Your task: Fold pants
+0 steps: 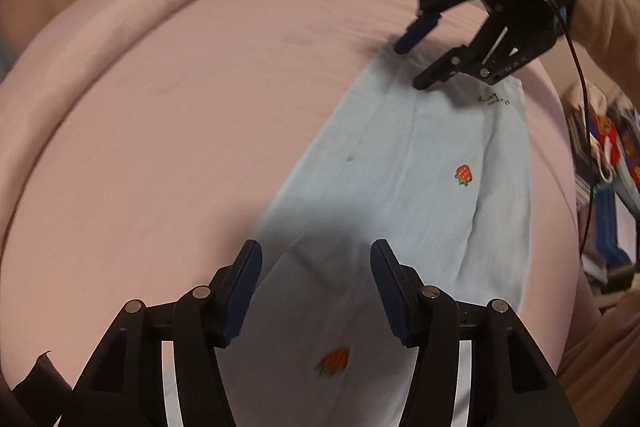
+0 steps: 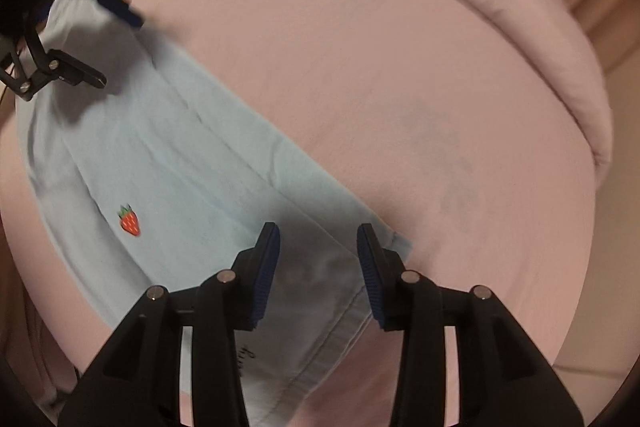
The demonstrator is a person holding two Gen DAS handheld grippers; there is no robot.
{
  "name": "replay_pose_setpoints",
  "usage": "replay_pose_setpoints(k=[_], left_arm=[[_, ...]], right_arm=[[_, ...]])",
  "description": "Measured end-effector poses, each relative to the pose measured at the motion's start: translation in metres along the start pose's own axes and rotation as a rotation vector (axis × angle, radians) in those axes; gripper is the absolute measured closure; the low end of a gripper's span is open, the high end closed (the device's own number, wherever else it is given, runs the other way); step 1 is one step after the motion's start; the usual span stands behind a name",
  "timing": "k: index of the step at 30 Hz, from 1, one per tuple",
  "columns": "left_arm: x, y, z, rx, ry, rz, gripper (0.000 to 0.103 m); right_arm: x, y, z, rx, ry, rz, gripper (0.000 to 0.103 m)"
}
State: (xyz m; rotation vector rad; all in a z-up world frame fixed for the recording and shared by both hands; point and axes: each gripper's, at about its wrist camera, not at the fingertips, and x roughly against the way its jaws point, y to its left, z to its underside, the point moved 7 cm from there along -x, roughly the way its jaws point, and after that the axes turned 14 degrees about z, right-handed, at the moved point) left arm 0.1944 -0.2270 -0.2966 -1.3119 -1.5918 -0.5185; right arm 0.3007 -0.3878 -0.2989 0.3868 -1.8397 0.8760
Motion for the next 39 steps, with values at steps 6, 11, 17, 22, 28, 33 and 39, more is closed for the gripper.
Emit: replay_pose_setpoints(k=[6,11,17,22,28,33,39], left_arm=[[-0.024,-0.001,-0.005,-0.025,0.105,0.015,0.058],[-0.015,0.005,-0.003,0.014,0.059,0.011,0.09],[-0.005,0.001,-0.005,0.014,-0.016,-0.058,0.097],[-0.008,0.009,-0.011,0.055,-0.02,-0.11,0.097],[-0.014,0.014,-0.006,0.045,0.007,-0.158,0.096],[0.009,0.008,0.004,0.1,-0.029,-0.24,0.039],[0.05,-0.037,0.041,0.18,-0.208,-0.117,0.038]], right_arm=[[-0.015,0.0,0.008,0.05,0.08,-0.059,0.072],[-0.003,0.004,0.012,0.071,0.016,0.034,0.093],[0.016,-0.011,0.004,0.029,-0.057,0.17,0.102],[0.002,-0.014,-0.005,0.052,-0.021,0.201,0.102],[-0.02,-0.009,-0.009,0.006,-0.009,0.235,0.102],[0.001,-0.016,0.0,-0.135,-0.029,0.241,0.08],[0.058,-0.014,0.02,-0.356,-0.163,0.157,0.081]])
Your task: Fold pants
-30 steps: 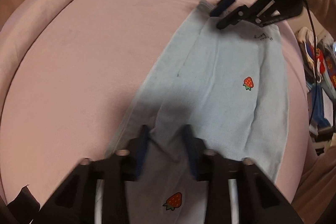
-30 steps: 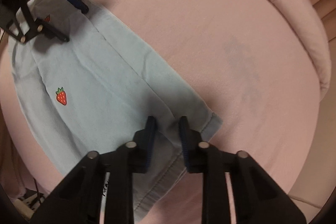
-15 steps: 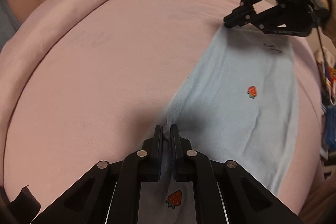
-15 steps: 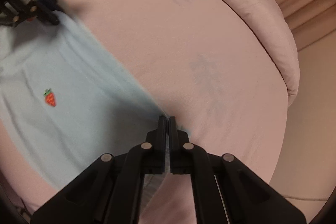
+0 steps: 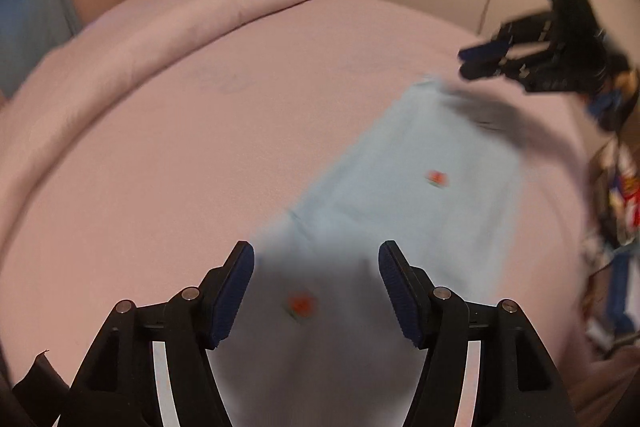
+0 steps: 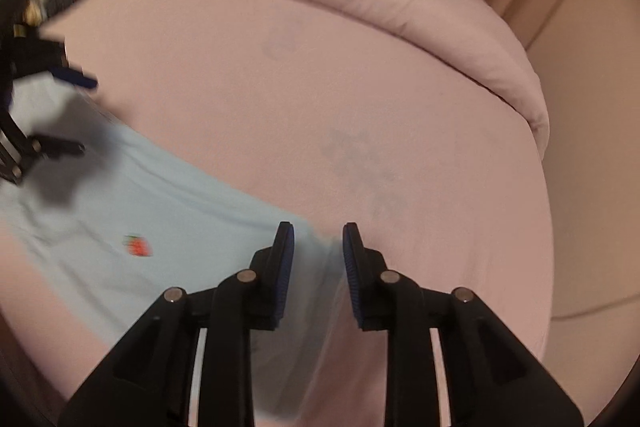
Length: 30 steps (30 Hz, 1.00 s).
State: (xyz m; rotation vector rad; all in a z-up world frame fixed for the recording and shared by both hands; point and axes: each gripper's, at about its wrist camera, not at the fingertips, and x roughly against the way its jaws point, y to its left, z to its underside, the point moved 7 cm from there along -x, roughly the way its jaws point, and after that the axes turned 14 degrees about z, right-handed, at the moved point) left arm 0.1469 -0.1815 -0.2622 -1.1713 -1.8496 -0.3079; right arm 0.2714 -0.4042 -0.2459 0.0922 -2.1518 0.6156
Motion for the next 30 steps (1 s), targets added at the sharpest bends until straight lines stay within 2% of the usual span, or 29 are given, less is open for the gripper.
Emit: replay_pose_setpoints(k=[3,6,7,8,9,11,13,16,20,23,25,27,28,30], left_arm=[[-0.002,-0.008,0.037,0.055,0.023,0.012,0.038],[-0.018,-0.009,0.072,0.123,0.081,0.007,0.038],[-0.016,-0.013,0.074,0.091,0.04,-0.006,0.038],[-0.013,-0.014,0.076,0.077,0.028,-0.014,0.038],[-0.011,-0.014,0.078,0.09,0.037,-0.02,0.038],[0.003,-0.013,0.078,0.152,0.025,-0.01,0.038],[0.028,-0.01,0.077,0.167,-0.061,-0.015,0.038],[0.058,-0.001,0.086,0.221,-0.144,-0.052,0.038],[0.077,0.033,0.121,0.37,-0.157,-0.168,0.038],[0.087,0.063,0.151,0.467,-0.142,-0.274,0.038],[0.089,0.089,0.181,0.548,-0.087,-0.361,0.038],[0.098,0.093,0.19,0.567,-0.138,-0.321,0.038],[0.106,0.092,0.192,0.573,-0.153,-0.313,0.038],[0.121,0.091,0.196,0.572,-0.185,-0.29,0.038]], right_arm=[[0.008,0.009,0.03,-0.08,0.014,-0.027,0.081],[-0.01,0.018,0.082,-0.135,0.13,-0.001,0.081],[-0.021,0.02,0.101,-0.144,0.178,0.032,0.081],[-0.024,0.019,0.11,-0.182,0.156,0.034,0.078],[-0.021,0.016,0.111,-0.242,0.128,0.018,0.078],[-0.018,0.012,0.109,-0.315,0.168,0.022,0.077],[-0.011,0.016,0.101,-0.293,0.167,0.072,0.072],[0.012,0.037,0.079,-0.229,0.097,0.123,0.071],[0.045,0.078,0.049,-0.246,-0.043,0.015,0.075],[0.051,0.11,0.036,-0.275,-0.091,-0.076,0.072],[0.039,0.133,0.041,-0.271,-0.054,-0.125,0.068],[0.005,0.155,0.062,-0.219,0.066,-0.104,0.068],[0.005,0.153,0.062,-0.242,0.014,-0.097,0.067],[0.007,0.149,0.062,-0.273,0.038,-0.11,0.067]])
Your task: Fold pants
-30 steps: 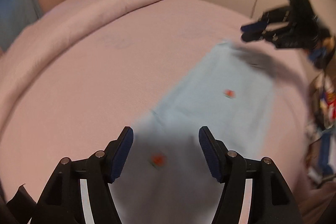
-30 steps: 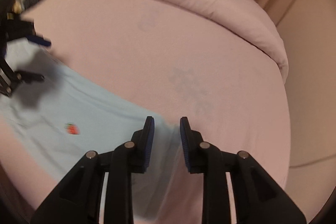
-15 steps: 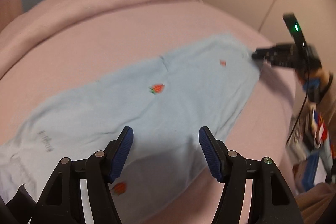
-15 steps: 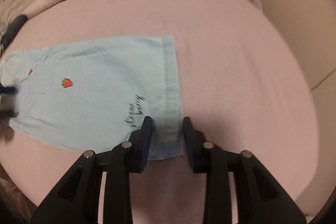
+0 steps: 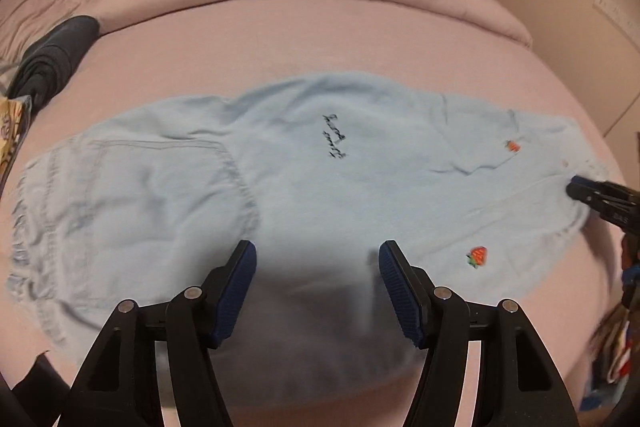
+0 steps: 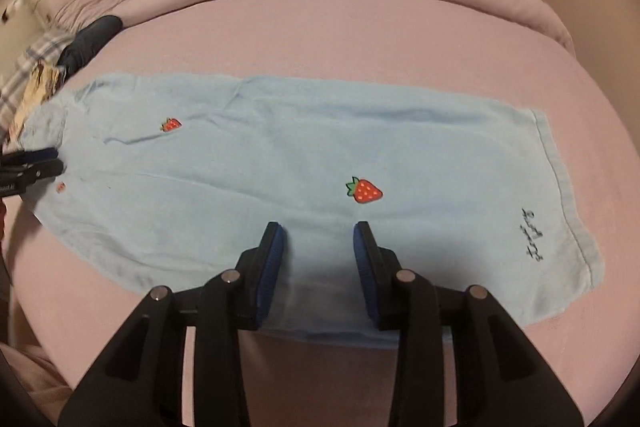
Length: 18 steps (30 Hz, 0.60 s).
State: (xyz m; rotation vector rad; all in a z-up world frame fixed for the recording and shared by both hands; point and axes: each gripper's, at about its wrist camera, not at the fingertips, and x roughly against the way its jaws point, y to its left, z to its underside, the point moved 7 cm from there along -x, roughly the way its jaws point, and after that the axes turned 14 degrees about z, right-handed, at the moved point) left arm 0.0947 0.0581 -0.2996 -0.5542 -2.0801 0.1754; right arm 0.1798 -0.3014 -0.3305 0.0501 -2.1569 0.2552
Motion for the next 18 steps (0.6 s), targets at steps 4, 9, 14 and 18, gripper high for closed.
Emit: replay_pose_setpoints(k=[4,9,14,18], left_arm=[[0.028,0.02,-0.012,0.015,-0.104,-0.033,0.038],[0.051,0.063,-0.021,0.071,-0.164,-0.064,0.038],[0.044,0.08,-0.021,0.079,-0.162,-0.086,0.038],[0.033,0.097,-0.001,0.082,-0.103,-0.09,0.038]], right_arm=[[0.027,0.014,-0.013,-0.045,0.004,-0.082,0.063],[0.042,0.098,-0.076,0.003,-0.026,-0.347,0.062],[0.017,0.194,-0.128,-0.043,0.094,-0.56,0.062],[-0.024,0.257,-0.146,-0.062,0.256,-0.615,0.063]])
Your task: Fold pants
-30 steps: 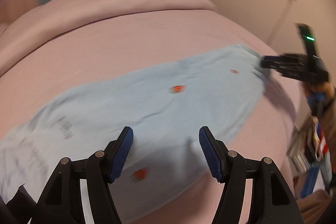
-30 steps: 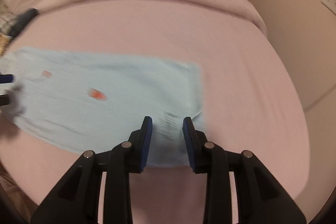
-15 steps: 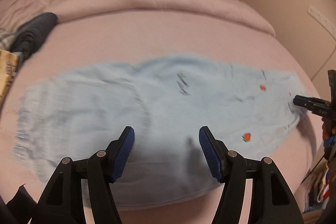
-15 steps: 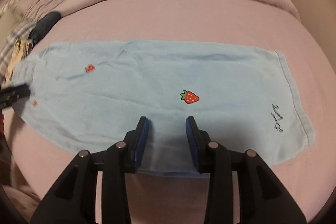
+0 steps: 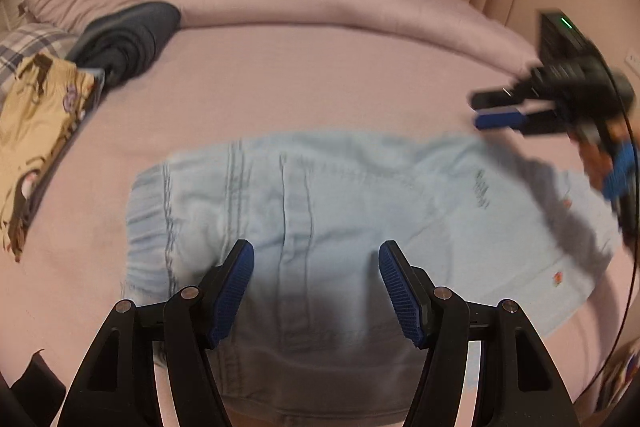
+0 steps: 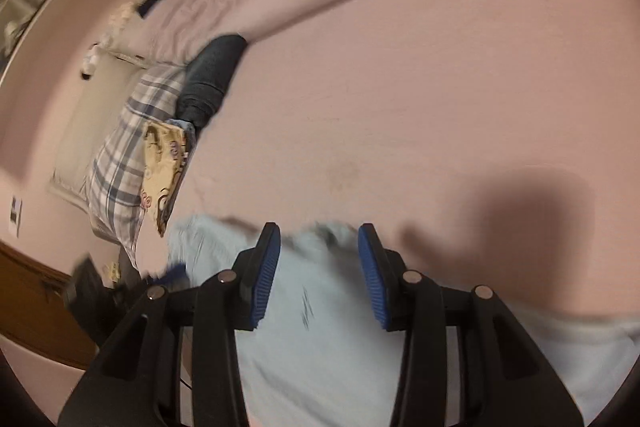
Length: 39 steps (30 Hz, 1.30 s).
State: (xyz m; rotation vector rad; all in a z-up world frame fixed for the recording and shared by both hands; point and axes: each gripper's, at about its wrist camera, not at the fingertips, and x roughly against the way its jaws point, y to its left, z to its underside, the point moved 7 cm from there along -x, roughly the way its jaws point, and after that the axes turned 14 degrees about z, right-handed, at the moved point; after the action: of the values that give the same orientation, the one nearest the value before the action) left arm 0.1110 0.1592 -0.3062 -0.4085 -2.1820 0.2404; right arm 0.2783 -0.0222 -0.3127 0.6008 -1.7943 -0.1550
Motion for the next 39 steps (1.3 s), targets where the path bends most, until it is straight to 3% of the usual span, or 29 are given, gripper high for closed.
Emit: replay_pose_setpoints(k=[3,7,9,11,14,18,19,22,23,24,26,28,32,36,38,39], left_arm=[[0.002,-0.001,0.014,-0.064,-0.003,-0.004,0.038],[0.004,0.003,0.024,-0.07,-0.024,0.033,0.038],[0.005,0.005,0.025,-0.066,-0.029,0.044,0.038],[0.006,0.005,0.02,-0.068,-0.029,0.041,0.038],[0.007,0.005,0.019,-0.085,-0.031,0.03,0.038],[0.007,0.007,0.019,-0.088,-0.032,0.036,0.038],[0.008,0.005,0.021,-0.091,-0.03,0.038,0.038],[0.009,0.003,0.023,-0.102,-0.026,0.039,0.038],[0.009,0.003,0.023,-0.101,-0.027,0.045,0.038],[0.009,0.004,0.023,-0.1,-0.029,0.052,0.039],[0.01,0.006,0.023,-0.104,-0.031,0.053,0.042],[0.009,0.008,0.023,-0.102,-0.031,0.056,0.045],[0.009,0.01,0.023,-0.115,-0.025,0.059,0.049],[0.01,0.008,0.024,-0.123,-0.006,0.049,0.05],[0.012,0.006,0.022,-0.118,0.012,0.037,0.05],[0.014,0.005,0.021,-0.112,0.023,0.03,0.05]], right_arm=[[-0.023,0.004,0.004,-0.021,0.125,-0.03,0.075],[-0.012,0.027,0.046,0.077,0.149,-0.119,0.077],[-0.017,0.022,0.081,0.161,0.2,-0.056,0.084],[-0.021,0.017,0.088,0.155,0.192,-0.06,0.087],[-0.018,0.013,0.082,0.087,0.165,-0.117,0.082],[-0.017,0.029,0.067,0.068,0.133,-0.159,0.064],[-0.018,0.032,0.062,0.064,0.126,-0.168,0.064],[-0.029,0.041,0.047,0.069,0.141,-0.132,0.071],[-0.034,0.042,0.043,0.075,0.157,-0.119,0.087],[-0.035,0.042,0.039,0.092,0.163,-0.094,0.092],[-0.031,0.037,0.026,0.119,0.138,-0.055,0.094],[-0.031,0.033,0.007,0.078,0.122,-0.069,0.096],[-0.067,0.023,-0.001,0.132,0.197,0.026,0.096],[-0.071,0.002,-0.009,0.021,0.258,-0.081,0.096],[-0.056,-0.019,-0.023,0.005,0.174,0.04,0.092],[-0.044,-0.033,-0.033,-0.033,0.131,0.095,0.085]])
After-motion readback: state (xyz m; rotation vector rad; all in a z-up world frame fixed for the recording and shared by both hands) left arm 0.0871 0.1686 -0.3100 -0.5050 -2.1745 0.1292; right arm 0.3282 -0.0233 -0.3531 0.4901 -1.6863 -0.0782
